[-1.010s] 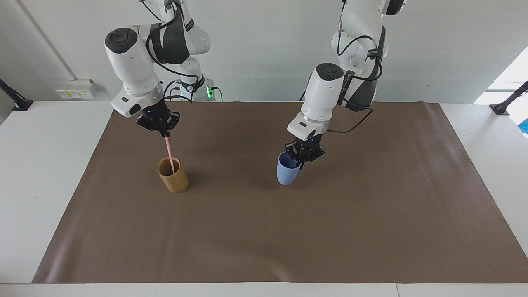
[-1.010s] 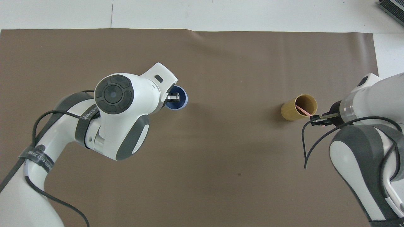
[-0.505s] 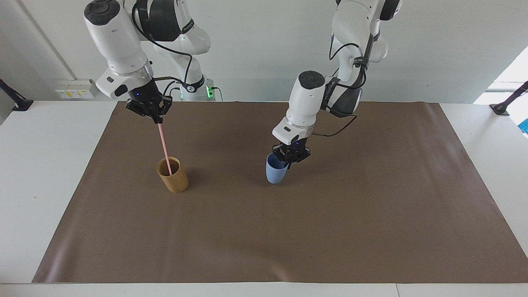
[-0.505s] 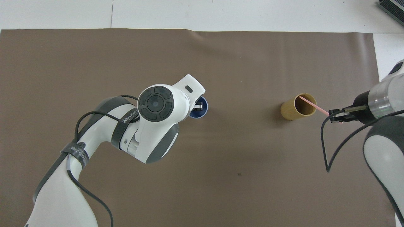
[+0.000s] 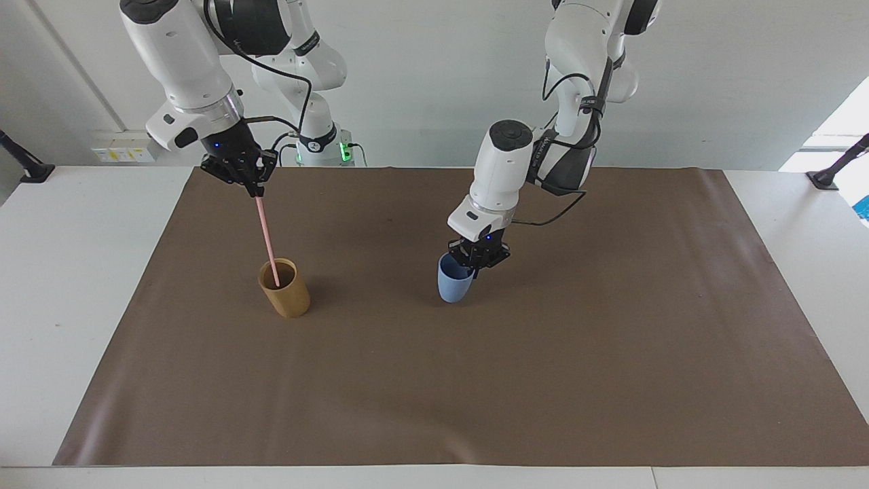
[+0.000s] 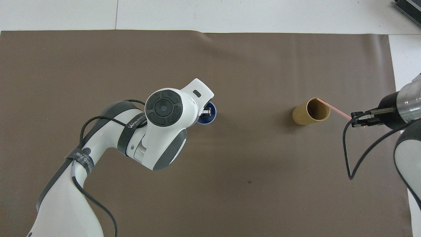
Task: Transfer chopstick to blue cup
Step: 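Pull the pink stick up out of the yellow cup with the right gripper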
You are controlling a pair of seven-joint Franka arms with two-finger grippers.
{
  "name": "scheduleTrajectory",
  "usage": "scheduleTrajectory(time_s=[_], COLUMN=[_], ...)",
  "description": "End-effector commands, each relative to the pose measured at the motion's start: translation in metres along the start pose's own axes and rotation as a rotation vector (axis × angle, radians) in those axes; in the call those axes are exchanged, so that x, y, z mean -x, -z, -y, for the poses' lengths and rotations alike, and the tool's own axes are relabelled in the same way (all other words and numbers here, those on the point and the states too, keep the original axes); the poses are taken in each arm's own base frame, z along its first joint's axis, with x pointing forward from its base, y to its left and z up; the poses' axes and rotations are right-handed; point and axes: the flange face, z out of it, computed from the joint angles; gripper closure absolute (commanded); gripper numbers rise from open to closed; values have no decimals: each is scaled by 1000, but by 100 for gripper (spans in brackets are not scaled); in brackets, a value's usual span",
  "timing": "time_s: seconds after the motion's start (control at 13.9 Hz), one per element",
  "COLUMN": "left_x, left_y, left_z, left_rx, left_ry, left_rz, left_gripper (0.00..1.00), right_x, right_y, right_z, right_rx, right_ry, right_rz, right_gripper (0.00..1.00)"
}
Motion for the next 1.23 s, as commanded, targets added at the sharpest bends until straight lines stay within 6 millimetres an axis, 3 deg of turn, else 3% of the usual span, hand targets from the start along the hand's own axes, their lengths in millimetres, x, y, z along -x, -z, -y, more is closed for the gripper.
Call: scheduleTrajectory(time_s=[0.0, 0.14, 0.36, 0.43, 0.5, 0.58, 0.87, 1.08, 1.15], left_x=[-8, -7, -7, -10, -12, -14, -16, -26, -35], left_y=[-13, -25, -24, -23, -23, -24, -11, 42, 59], left_z=[4, 1, -1, -1, -1, -1, 1, 26, 47], left_rx=[-27, -36, -24, -14, 5, 16, 14, -13, -23], left_ry=[7, 9, 19, 40, 68, 73, 82, 113, 142], left_rz=[-12, -17, -23, -36, -62, -77, -75, -64, -66], left_gripper=[100, 100, 100, 82, 18, 0, 0, 0, 0], right_x=[2, 5, 10, 11, 13, 13, 12, 11, 12], right_y=[11, 15, 25, 24, 24, 24, 30, 30, 30], right_z=[0, -1, -2, -2, -2, 0, 18, 34, 49], right_rx=[-31, -33, -33, -33, -32, -32, -87, -100, -115], right_ry=[-23, -24, -26, -27, -28, -48, -159, -305, -329], right_rz=[7, 15, 49, 59, 69, 75, 86, 91, 93], right_gripper=[100, 100, 100, 100, 100, 100, 100, 100, 100])
